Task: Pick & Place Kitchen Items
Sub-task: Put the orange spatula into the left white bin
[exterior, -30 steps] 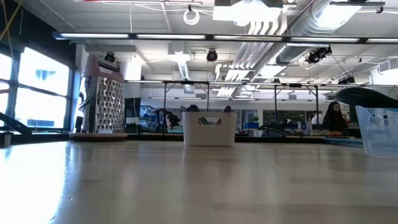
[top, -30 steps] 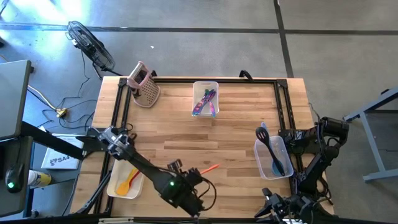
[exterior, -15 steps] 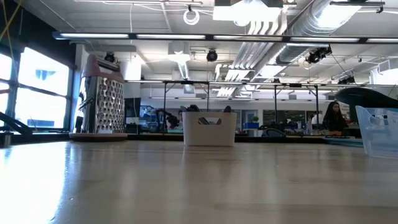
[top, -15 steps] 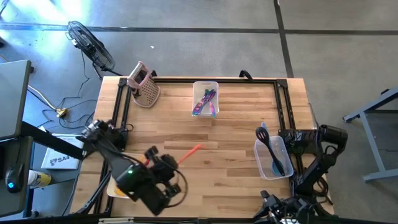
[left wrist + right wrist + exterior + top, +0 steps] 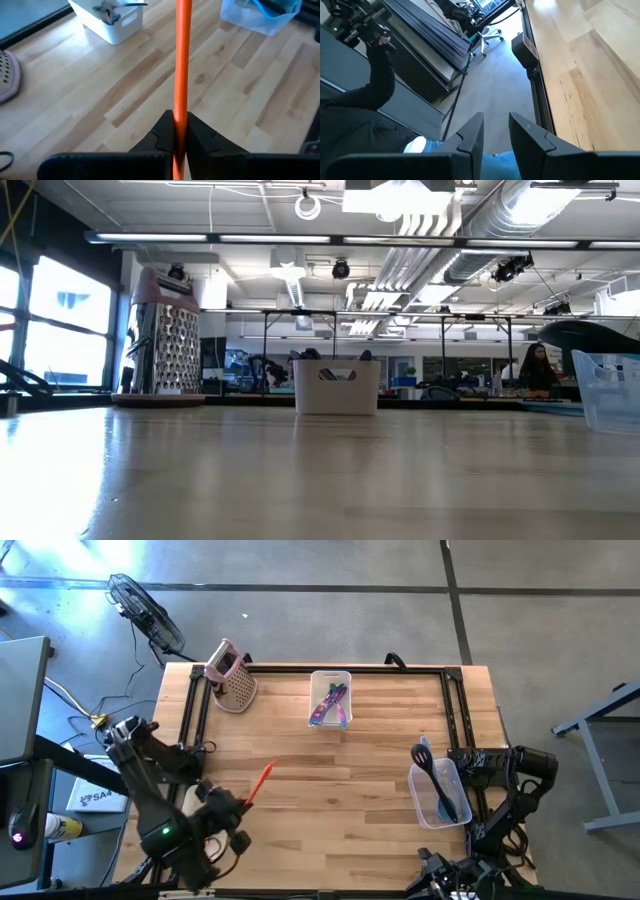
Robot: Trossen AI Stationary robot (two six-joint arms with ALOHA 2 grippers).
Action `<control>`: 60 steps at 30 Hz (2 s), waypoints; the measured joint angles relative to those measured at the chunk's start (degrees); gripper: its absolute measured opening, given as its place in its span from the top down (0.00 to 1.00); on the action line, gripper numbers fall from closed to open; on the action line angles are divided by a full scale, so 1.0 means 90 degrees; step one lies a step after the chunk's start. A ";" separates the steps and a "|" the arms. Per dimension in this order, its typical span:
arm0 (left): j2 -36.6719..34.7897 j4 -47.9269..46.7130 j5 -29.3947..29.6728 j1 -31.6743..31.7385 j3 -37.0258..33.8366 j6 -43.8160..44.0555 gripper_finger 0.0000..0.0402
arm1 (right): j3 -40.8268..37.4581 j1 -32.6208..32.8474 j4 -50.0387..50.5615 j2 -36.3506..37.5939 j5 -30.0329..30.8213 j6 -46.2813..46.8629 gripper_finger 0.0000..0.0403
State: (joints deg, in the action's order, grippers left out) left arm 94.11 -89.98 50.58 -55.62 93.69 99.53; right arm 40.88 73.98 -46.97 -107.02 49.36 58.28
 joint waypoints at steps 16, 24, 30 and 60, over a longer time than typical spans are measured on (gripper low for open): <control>0.0035 0.0005 -0.0360 -0.0840 -0.1447 0.2116 0.97 | 0.0000 -0.0028 0.0020 -0.0005 0.0026 -0.0445 0.79; 0.0015 0.0000 -0.1374 -0.0869 -0.1835 0.2785 0.97 | 0.0000 -0.0115 0.0121 -0.0010 0.0027 -0.0667 0.79; 0.0015 -0.0003 -0.2200 -0.1362 -0.2119 0.3650 0.97 | 0.0000 -0.0110 0.0143 -0.0010 0.0024 -0.0659 0.79; 0.0593 0.0878 -0.3227 -0.2408 -0.2052 0.3926 0.93 | 0.0003 -0.0326 0.0198 -0.0012 -0.0041 -0.0644 0.79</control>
State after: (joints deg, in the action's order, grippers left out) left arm 99.44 -82.08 21.54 -77.29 75.22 134.87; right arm 40.91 71.05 -45.19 -107.13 49.00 52.49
